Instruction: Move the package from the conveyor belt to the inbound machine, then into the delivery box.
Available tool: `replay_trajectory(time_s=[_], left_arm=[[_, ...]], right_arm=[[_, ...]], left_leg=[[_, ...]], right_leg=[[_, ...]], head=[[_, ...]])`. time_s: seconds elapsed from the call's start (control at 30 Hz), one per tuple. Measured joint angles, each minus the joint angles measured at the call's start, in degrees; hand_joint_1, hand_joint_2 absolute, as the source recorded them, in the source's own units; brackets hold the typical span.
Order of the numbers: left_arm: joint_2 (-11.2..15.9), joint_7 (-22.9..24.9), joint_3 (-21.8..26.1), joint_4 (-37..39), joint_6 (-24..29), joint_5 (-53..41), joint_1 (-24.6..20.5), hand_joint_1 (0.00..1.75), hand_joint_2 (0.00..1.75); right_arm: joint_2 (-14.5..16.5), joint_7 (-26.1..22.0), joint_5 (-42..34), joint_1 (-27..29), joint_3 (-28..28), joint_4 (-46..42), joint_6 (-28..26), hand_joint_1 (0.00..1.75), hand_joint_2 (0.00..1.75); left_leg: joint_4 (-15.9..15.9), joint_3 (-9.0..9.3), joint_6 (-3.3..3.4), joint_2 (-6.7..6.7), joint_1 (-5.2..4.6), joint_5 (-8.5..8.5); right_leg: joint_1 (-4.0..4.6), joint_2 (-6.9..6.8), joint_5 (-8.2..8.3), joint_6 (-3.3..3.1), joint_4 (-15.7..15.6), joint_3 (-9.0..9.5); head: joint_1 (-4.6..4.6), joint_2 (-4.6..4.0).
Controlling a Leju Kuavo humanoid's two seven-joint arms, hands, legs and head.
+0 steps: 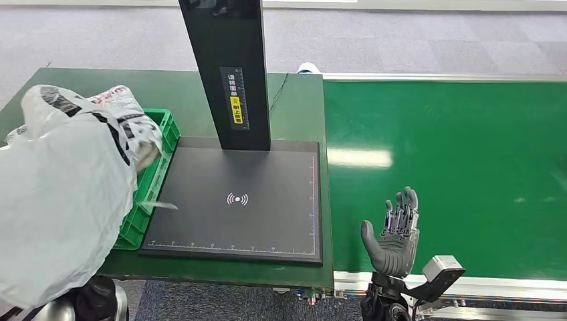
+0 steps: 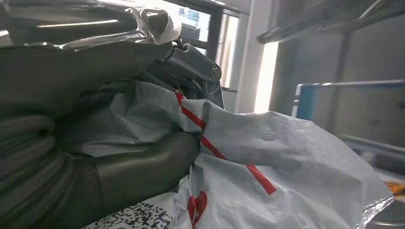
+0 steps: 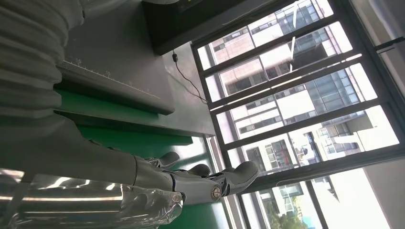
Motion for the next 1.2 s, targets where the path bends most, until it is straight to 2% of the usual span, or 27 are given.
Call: replay_trajectory(time_s=[0.13, 0.27, 0.7, 0.83, 0.93, 1.0, 1.1, 1.2], left_arm=[[-3.14, 0.0, 5.42, -0.74, -5.51, 7.15, 0.08, 1.75, 1.75], [-3.67, 0.02, 8.11, -0.51, -7.59, 13.07, 0.08, 1.75, 1.75], [-3.68, 0.02, 9.65, -0.22, -7.0, 14.09, -0.02, 1.75, 1.75], [-3.98, 0.02, 10.44, -0.22, -4.8, 11.87, -0.47, 1.75, 1.75], [-3.75, 0.02, 11.65, 0.69, 0.7, 7.39, -3.08, 1.75, 1.75], [-2.43, 0.15, 12.27, 3.3, 9.04, 1.0, -7.04, 1.75, 1.75], [1.6, 1.92, 11.97, 11.57, 23.44, -11.0, -15.35, 1.75, 1.75], [6.24, 5.73, 10.24, 23.4, 32.91, -22.34, -24.66, 1.75, 1.75]], right_arm=[[0.0, 0.0, 0.38, -0.07, -0.8, 0.45, 0.99, 0.0, 1.75], [0.01, 0.0, 0.55, -0.25, -1.43, 0.98, 1.46, 0.0, 1.75], [0.11, 0.0, 0.58, -0.45, -2.4, 2.5, 2.2, 0.0, 1.75], [0.15, 0.0, 0.74, -0.67, -2.7, 2.94, 2.85, 0.0, 1.75], [0.2, 0.0, 0.98, -1.41, -2.9, 3.56, 3.39, 0.0, 1.75], [0.39, 0.0, 1.22, -2.27, -2.96, 4.25, 3.73, 0.0, 1.75], [0.75, 0.0, 1.61, -3.66, -2.95, 5.47, 4.12, 0.0, 1.75], [0.99, 0.0, 1.66, -4.62, -2.93, 6.52, 4.14, 0.0, 1.75]], left_leg=[[0.0, 0.02, 0.0, -0.01, 0.01, 0.0], [0.0, 0.03, -0.01, -0.01, 0.03, 0.01], [0.0, 0.01, -0.01, -0.01, 0.03, 0.0], [0.0, 0.02, -0.01, -0.01, 0.03, 0.0], [0.0, 0.02, -0.01, -0.03, 0.03, 0.02], [0.0, 0.04, -0.03, -0.06, 0.03, 0.07], [0.0, 0.08, -0.08, -0.09, 0.06, 0.18], [0.01, 0.08, -0.1, -0.09, 0.09, 0.27]], right_leg=[[0.01, 0.0, 0.0, 0.0, 0.0, 0.01], [0.03, 0.0, 0.0, -0.01, 0.0, 0.01], [0.03, 0.0, 0.0, -0.01, 0.0, 0.0], [0.03, 0.0, 0.0, -0.01, 0.0, 0.0], [0.03, -0.03, 0.01, -0.01, 0.0, 0.0], [0.03, -0.07, 0.03, -0.02, 0.0, 0.02], [0.06, -0.11, 0.11, -0.11, 0.01, 0.04], [0.1, -0.11, 0.19, -0.18, 0.02, 0.03]], head=[[-0.01, 0.0], [-0.01, 0.0], [0.0, 0.0], [-0.01, 0.0], [0.01, 0.0], [0.01, 0.0], [-0.01, 0.0], [0.0, 0.0]])
